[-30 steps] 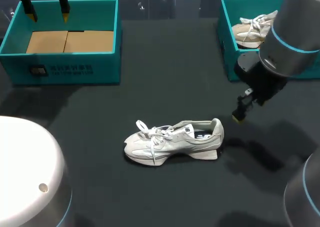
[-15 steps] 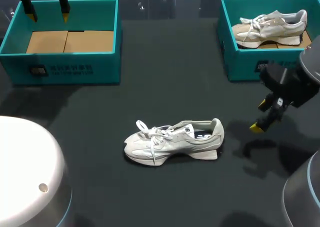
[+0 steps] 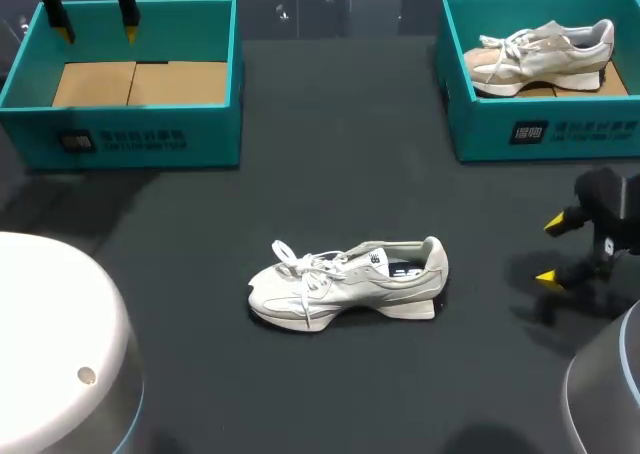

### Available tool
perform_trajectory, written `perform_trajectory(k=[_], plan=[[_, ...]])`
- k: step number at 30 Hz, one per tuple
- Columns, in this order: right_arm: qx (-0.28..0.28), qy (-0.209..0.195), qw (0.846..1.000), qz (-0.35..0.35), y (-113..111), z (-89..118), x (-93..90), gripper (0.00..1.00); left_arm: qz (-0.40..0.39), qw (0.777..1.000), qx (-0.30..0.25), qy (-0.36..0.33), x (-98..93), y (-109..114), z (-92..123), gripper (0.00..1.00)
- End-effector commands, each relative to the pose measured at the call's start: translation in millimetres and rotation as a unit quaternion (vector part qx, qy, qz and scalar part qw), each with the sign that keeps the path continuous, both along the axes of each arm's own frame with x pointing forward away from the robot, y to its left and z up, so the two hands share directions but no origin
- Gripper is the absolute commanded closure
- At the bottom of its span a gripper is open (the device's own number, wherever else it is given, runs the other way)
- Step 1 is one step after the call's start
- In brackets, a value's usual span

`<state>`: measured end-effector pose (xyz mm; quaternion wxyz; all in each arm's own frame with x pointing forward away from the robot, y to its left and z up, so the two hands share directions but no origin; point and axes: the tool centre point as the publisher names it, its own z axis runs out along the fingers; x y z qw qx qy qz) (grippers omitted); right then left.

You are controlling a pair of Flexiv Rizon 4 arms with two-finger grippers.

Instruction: Take the shoe out of the shoebox, open the shoe tongue, remove and reinsert the insole, then place the shoe into the shoebox

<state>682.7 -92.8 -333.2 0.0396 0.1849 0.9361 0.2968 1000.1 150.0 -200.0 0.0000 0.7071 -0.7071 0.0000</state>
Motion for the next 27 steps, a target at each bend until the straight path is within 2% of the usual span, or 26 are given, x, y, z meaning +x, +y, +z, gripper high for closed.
perform_trajectory(k=[1,6,8,12,27], plan=[[0.245,-0.104,0.964,-0.012,-4.1,-3.7,-8.1,0.0,0.0,1.0,0.0,0.0,-0.1,0.0,0.0,0.0],[0.245,-0.099,0.964,-0.006,-5.3,-10.1,-7.0,0.0,0.0,1.0,0.0,0.0,-0.1,0.0,0.0,0.0],[0.282,-0.115,0.953,0.002,-7.9,-13.9,-7.4,0.0,0.0,1.0,0.0,0.0,-0.1,0.0,0.0,0.0],[0.283,-0.126,0.951,-0.001,-10.5,-21.5,-5.3,0.0,0.0,1.0,0.0,0.0,-0.1,0.0,0.0,0.0],[0.268,-0.137,0.953,0.026,-3.9,-21.0,-0.5,0.0,0.0,1.0,0.0,0.0,-0.1,0.0,0.0,0.0]])
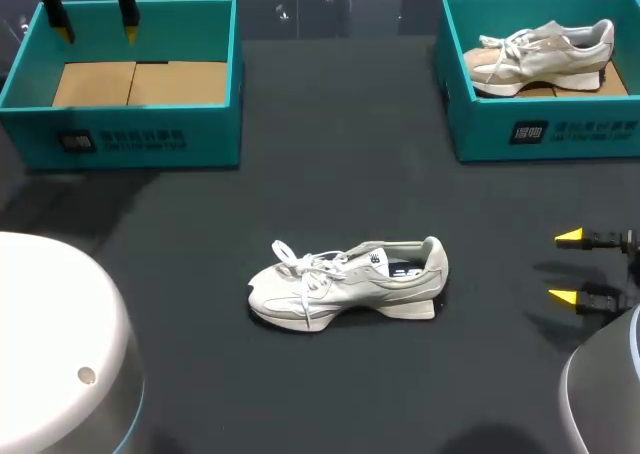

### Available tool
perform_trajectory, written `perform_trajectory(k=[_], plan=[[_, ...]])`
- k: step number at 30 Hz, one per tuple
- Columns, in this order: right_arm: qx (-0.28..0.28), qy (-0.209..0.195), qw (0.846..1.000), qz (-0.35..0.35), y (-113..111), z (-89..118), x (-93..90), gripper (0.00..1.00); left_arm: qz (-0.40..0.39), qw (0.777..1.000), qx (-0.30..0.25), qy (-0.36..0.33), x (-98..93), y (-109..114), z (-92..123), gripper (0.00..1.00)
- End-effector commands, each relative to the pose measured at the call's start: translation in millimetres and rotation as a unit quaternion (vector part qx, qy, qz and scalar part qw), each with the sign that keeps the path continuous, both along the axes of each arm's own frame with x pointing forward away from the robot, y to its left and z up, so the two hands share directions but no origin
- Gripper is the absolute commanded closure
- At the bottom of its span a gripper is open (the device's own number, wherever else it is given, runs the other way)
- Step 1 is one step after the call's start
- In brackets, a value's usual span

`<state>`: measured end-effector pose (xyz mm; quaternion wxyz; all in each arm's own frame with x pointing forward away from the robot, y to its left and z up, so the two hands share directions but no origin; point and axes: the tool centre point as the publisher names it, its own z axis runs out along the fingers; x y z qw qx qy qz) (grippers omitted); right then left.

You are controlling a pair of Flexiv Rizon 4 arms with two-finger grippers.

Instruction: Take the shoe out of the shoebox, open the shoe tongue, remove and reinsert the insole, then place the shoe into the shoebox

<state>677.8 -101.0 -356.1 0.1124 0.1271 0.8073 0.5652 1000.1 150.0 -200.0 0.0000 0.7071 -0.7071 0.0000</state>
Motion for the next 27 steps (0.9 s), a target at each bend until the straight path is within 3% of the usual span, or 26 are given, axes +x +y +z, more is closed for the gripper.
perform_trajectory(k=[1,9,24,27], plan=[[-0.011,-0.001,1.0,0.01,7.7,1.7,4.9,0.0,0.0,1.0,0.0,0.0,-0.1,0.0,0.0,0.0],[0.001,0.005,0.999,0.038,31.1,-6.0,8.9,0.0,0.0,1.0,0.0,0.0,-0.1,0.0,0.0,0.0],[0.001,0.005,0.999,0.038,31.1,-6.0,8.9,0.0,0.0,1.0,0.0,0.0,-0.1,0.0,0.0,0.0],[-0.006,0.013,0.998,0.053,48.7,-7.3,10.1,0.0,0.0,1.0,0.0,0.0,-0.1,0.0,0.0,0.0]])
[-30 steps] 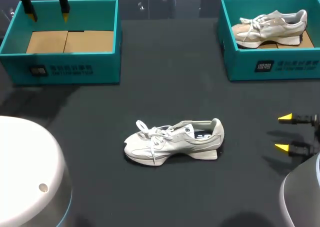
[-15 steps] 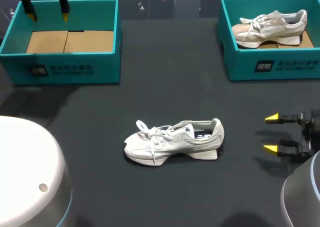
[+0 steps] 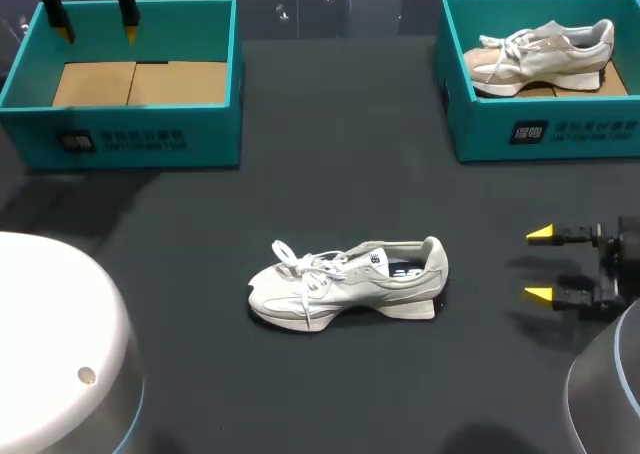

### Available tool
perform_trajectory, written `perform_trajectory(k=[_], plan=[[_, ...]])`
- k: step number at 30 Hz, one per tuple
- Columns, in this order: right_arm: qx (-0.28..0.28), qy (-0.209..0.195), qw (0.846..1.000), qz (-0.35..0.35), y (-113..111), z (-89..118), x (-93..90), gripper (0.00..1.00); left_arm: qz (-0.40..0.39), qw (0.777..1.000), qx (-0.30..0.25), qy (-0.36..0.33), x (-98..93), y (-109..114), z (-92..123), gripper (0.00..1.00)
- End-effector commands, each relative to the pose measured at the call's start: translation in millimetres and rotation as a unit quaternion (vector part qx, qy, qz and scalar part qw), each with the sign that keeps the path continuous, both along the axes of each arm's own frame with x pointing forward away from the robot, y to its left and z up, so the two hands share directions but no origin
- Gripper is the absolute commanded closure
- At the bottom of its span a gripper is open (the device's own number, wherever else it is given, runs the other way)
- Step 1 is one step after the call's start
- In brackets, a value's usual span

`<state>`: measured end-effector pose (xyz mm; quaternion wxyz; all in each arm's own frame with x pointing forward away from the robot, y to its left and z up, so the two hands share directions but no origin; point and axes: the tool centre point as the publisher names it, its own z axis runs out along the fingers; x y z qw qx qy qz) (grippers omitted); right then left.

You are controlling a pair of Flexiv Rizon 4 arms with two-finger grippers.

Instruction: Take the shoe out of the shoebox, open the shoe tongue, remove and reinsert the insole, then place the shoe into the shoebox

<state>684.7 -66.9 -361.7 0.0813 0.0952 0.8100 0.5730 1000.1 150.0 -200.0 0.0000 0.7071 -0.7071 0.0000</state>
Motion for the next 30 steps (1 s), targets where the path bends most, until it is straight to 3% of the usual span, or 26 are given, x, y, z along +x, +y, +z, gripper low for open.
perform_trajectory(k=[1,8,30], plan=[[-0.004,0.004,1.0,0.012,20.5,-2.0,3.6,0.0,0.0,1.0,0.0,0.0,-0.1,-0.1,0.0,0.0],[-0.013,0.01,1.0,0.02,53.2,-7.9,4.5,0.0,0.0,1.0,0.0,0.0,-0.1,-0.1,0.0,0.0],[0.003,0.012,0.999,0.033,110.5,-26.2,9.0,0.0,0.0,1.0,0.0,0.0,-0.1,-0.1,0.0,0.0]])
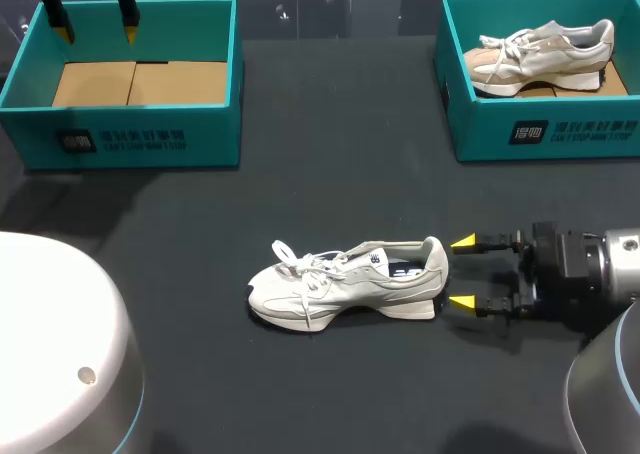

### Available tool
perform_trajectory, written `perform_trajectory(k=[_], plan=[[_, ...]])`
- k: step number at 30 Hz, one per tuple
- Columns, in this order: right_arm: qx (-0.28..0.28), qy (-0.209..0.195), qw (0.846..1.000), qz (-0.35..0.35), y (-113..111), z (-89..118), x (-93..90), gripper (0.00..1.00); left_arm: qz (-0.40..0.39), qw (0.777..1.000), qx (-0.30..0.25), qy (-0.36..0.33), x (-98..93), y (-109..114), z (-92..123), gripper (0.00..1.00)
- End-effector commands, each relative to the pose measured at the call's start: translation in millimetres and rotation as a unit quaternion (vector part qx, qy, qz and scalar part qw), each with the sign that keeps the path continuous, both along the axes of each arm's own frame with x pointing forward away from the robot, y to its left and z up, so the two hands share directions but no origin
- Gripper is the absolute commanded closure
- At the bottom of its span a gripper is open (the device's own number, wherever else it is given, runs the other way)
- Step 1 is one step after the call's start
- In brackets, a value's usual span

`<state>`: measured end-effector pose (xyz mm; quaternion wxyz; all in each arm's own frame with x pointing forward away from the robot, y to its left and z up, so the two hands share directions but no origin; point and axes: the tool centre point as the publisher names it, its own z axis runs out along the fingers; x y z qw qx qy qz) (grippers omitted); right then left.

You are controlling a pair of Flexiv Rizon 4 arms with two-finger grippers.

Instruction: Take the shoe out of the shoebox, open the shoe tongue, remove and reinsert the insole, then place the shoe into the shoebox

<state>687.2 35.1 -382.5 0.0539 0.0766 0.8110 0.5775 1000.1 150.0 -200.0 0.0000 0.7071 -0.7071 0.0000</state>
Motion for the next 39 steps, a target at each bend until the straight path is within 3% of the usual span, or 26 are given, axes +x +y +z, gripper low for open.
perform_trajectory(k=[1,39], plan=[[0.0,0.001,1.0,0.005,10.1,-5.9,7.4,0.0,0.0,1.0,0.0,0.0,-0.1,0.0,0.0,0.0],[0.012,-0.008,0.999,0.042,64.6,-21.9,6.8,0.0,0.0,1.0,0.0,0.0,-0.1,0.0,0.0,0.0]])
